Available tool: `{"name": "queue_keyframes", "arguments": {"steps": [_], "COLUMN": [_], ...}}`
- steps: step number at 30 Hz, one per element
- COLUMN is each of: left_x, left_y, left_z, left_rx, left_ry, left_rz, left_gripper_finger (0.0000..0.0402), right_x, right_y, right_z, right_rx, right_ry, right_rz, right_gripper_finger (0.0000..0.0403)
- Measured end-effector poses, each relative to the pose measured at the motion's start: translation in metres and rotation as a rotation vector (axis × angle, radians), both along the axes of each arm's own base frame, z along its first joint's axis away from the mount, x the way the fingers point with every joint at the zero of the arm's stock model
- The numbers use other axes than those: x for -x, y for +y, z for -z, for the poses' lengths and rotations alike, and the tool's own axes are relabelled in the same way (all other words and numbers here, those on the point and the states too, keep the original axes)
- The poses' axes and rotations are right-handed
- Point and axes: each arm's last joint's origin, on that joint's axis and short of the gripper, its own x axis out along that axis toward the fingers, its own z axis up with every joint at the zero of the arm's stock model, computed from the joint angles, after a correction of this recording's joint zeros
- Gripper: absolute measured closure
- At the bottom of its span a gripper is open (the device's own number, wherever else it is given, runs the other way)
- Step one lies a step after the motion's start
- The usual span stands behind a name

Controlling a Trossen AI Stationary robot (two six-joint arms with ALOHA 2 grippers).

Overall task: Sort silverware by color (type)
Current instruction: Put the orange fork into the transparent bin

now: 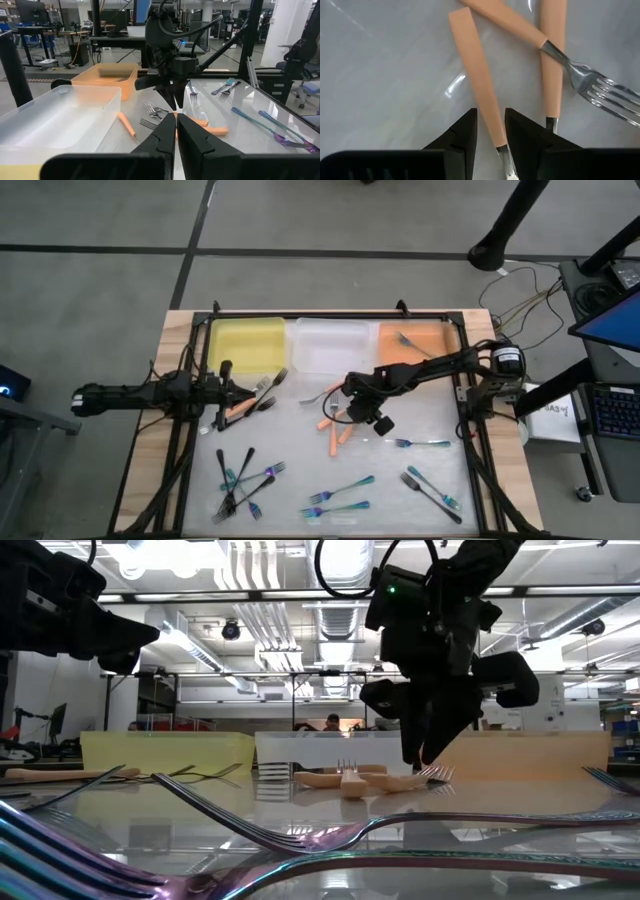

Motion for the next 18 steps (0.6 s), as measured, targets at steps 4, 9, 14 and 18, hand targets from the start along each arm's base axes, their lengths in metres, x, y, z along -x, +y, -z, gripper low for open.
{"name": "queue_keyframes", "arguments": {"steps": [4,9,14,18], "left_x": [0.0,0.0,0.0,0.0], "left_y": [0.0,0.0,0.0,0.0], "left_z": [0.0,0.0,0.0,0.0], "left_rx": [0.0,0.0,0.0,0.0], "left_ry": [0.0,0.0,0.0,0.0], "left_rz": [0.0,0.0,0.0,0.0], "left_gripper_finger": [0.0402,0.0402,0.0402,0.0402], "right_x": [0.0,-0.001,-0.003,-0.005], "right_y": [0.0,0.0,0.0,-0.001], "right_z": [0.0,0.003,0.015,0.024], "right_rx": [0.011,0.011,0.016,0.011], "right_ry": [-0.007,0.0,0.03,0.046], "right_rz": [-0.026,-0.027,-0.044,-0.037], "right_gripper_finger": [0.0312,0.0312,0.0312,0.0312]}}
